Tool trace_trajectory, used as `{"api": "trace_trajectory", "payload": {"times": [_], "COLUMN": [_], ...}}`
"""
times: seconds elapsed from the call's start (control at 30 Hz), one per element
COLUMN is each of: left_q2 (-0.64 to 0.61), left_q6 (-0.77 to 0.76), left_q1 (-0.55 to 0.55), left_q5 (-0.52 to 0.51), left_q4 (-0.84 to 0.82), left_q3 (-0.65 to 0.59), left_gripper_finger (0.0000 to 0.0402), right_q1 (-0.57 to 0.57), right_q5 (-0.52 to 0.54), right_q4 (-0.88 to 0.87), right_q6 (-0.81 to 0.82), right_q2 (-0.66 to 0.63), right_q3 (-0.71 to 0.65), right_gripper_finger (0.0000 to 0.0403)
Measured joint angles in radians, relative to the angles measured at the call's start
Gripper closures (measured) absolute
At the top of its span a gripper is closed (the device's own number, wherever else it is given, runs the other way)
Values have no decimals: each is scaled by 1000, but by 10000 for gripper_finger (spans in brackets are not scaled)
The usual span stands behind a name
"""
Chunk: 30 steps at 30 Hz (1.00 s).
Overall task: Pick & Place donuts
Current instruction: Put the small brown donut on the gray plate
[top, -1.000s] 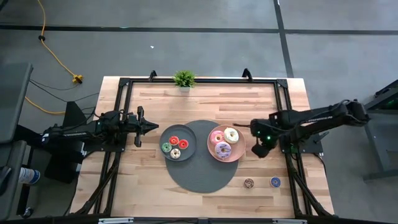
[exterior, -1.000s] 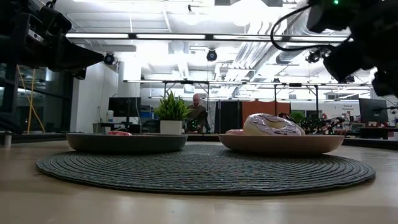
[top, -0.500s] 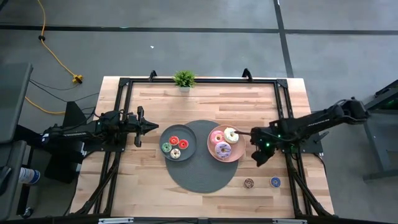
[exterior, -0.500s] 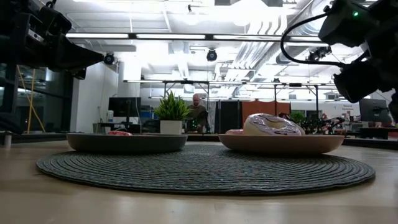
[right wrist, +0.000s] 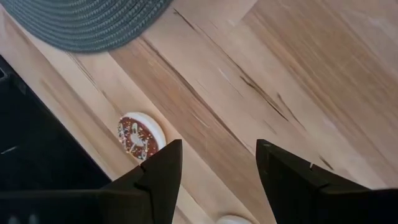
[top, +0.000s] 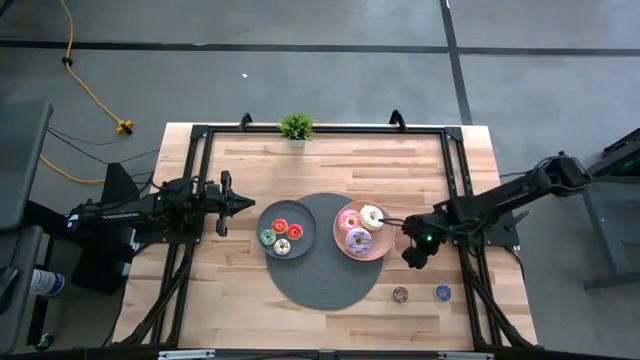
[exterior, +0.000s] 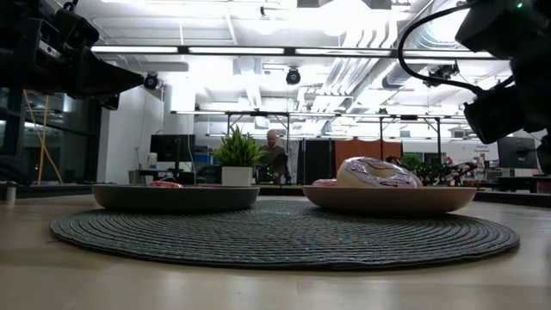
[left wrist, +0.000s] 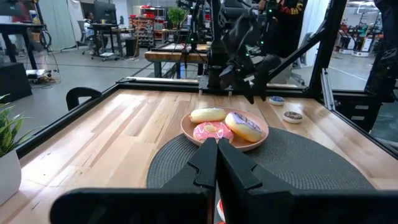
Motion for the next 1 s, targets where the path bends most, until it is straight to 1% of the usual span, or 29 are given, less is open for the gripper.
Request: {"api": "trace_trajectory", "payload": {"times": [0.47, 0.73, 1.0], "left_q2": [0, 0, 0], "left_q6": [0, 0, 0], "left_q1": [0, 0, 0], "left_q5": [0, 0, 0], "left_q4": [0, 0, 0], "left_q3": [0, 0, 0], "left_gripper_finger": [399, 399, 399], "right_q1": [116, 195, 267], "right_q5": [80, 88, 166], "right_q4": [141, 237, 369], "right_q6": [-27, -53, -39], "right_q2": [90, 151, 189], "right_q3": [0, 0, 1], "right_gripper_finger": [208, 208, 208]}}
